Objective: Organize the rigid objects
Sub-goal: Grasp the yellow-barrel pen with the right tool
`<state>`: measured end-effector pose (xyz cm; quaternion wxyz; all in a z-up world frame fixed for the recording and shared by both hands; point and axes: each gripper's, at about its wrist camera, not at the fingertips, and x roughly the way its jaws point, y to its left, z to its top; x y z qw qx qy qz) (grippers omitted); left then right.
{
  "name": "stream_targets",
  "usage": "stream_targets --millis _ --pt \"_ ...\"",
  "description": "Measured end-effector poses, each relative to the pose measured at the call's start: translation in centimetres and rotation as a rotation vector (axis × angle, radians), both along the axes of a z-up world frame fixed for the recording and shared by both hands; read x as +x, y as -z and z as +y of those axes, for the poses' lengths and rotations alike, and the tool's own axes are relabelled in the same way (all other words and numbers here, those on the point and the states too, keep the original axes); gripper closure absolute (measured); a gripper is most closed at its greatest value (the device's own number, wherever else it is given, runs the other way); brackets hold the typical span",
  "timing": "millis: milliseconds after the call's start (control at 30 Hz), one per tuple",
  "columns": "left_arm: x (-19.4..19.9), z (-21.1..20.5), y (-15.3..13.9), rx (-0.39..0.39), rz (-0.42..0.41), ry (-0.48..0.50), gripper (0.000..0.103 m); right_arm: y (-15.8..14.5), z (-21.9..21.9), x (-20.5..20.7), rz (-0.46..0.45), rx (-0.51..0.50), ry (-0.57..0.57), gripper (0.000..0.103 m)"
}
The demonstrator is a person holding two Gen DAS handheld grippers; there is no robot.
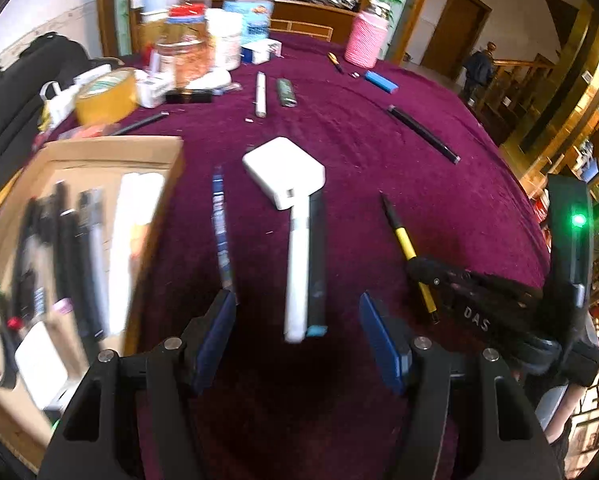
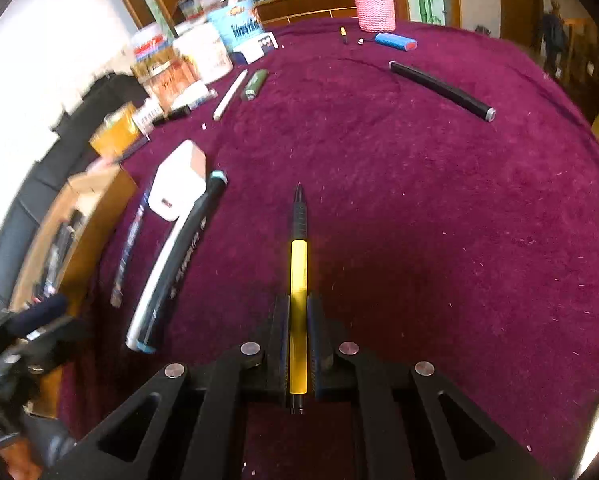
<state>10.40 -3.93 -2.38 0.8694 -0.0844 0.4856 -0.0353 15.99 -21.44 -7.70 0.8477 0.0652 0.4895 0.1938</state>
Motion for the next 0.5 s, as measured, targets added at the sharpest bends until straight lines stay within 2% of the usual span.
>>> stream_targets --millis 100,133,267,500 --pt "1.9 -0.8 0.9 -0.056 0.044 0.051 0.049 0.2 -0.5 -0.1 -0.012 0.045 0.011 0.096" --pt "2.6 -1.2 1.1 -0.058 0.058 0.06 0.053 0.2 -0.5 -0.1 -0.015 0.051 0.014 0.096" --pt "4.2 -2.4 1.6 -0.035 0.076 0.086 0.06 0.2 -0.6 -0.2 -0.014 0.068 0.019 0.096" --pt "5.4 -3.5 2.4 0.011 0.077 0.097 0.061 0.3 -0.7 0.0 -0.008 0.081 0.022 0.096"
